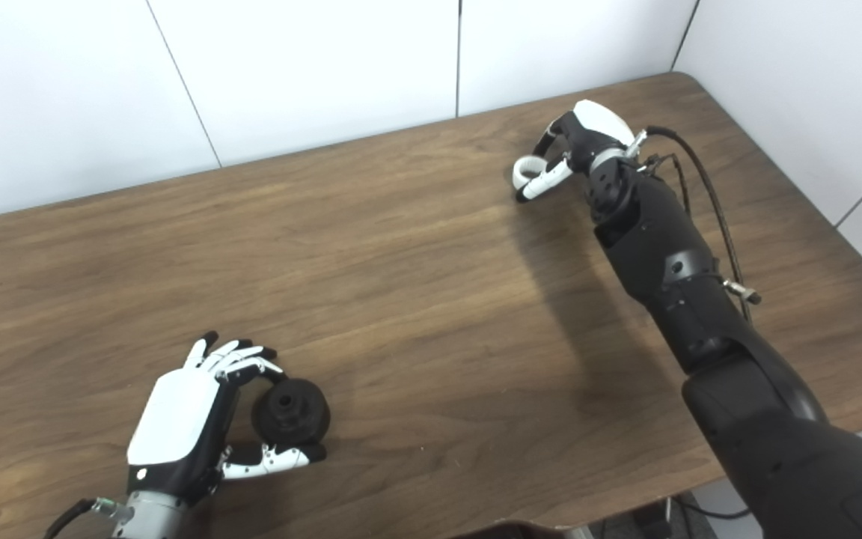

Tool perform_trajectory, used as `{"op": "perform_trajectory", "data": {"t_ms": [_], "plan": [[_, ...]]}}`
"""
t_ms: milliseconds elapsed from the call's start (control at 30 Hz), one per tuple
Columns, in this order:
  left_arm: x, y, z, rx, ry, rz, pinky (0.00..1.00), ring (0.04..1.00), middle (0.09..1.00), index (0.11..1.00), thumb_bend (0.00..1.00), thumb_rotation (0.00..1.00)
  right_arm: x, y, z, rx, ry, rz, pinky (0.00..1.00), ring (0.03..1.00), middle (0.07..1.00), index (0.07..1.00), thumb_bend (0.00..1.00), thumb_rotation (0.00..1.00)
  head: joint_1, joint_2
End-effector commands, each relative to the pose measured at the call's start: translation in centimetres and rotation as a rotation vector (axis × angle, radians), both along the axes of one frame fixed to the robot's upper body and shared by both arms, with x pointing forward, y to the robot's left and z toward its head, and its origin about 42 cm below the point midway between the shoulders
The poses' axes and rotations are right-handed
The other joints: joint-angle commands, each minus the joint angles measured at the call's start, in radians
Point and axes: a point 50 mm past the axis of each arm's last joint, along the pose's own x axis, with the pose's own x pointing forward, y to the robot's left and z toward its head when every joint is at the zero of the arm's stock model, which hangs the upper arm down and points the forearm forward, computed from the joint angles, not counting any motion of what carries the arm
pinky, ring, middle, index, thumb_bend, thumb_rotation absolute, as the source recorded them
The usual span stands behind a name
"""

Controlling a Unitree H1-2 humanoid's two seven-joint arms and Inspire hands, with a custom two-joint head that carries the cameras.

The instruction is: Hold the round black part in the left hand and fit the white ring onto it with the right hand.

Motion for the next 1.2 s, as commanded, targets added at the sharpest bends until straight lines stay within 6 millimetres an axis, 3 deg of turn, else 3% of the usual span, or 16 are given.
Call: {"op": "perform_trajectory", "data": {"t_ms": [0, 467, 600, 1000, 1167], "plan": [[-1.3, 1.4, -2.3, 0.092, 0.139, 0.038, 1.00, 0.876, 0.775, 0.483, 0.52, 0.06, 0.4, -0.9, 2.7, -0.048, -0.092, 0.005, 0.89, 0.958, 0.870, 0.487, 0.52, 0.13, 0.001, 0.004], [-1.3, 1.1, -2.3, 0.079, 0.134, 0.037, 1.00, 0.878, 0.775, 0.483, 0.52, 0.05, 0.1, -1.2, 2.7, -0.049, -0.095, 0.026, 0.86, 0.946, 0.854, 0.487, 0.52, 0.13, 0.010, 0.011], [-1.3, 1.0, -2.2, 0.076, 0.134, 0.039, 1.00, 0.877, 0.774, 0.483, 0.52, 0.05, -0.3, -0.1, 3.7, -0.039, -0.111, 0.059, 0.88, 0.941, 0.853, 0.487, 0.52, 0.13, 0.014, 0.014], [-1.4, 0.3, -2.5, 0.073, 0.138, 0.034, 1.00, 0.873, 0.774, 0.482, 0.52, 0.06, -2.5, 7.6, 6.9, -0.108, -0.139, 0.356, 0.85, 0.933, 0.848, 0.486, 0.52, 0.13, 0.049, 0.022], [-1.5, -0.3, -2.6, 0.075, 0.137, 0.035, 1.00, 0.869, 0.772, 0.482, 0.52, 0.06, -4.3, 11.3, 7.7, -0.152, -0.132, 0.492, 0.93, 0.946, 0.858, 0.486, 0.52, 0.13, 0.077, 0.026]]}}
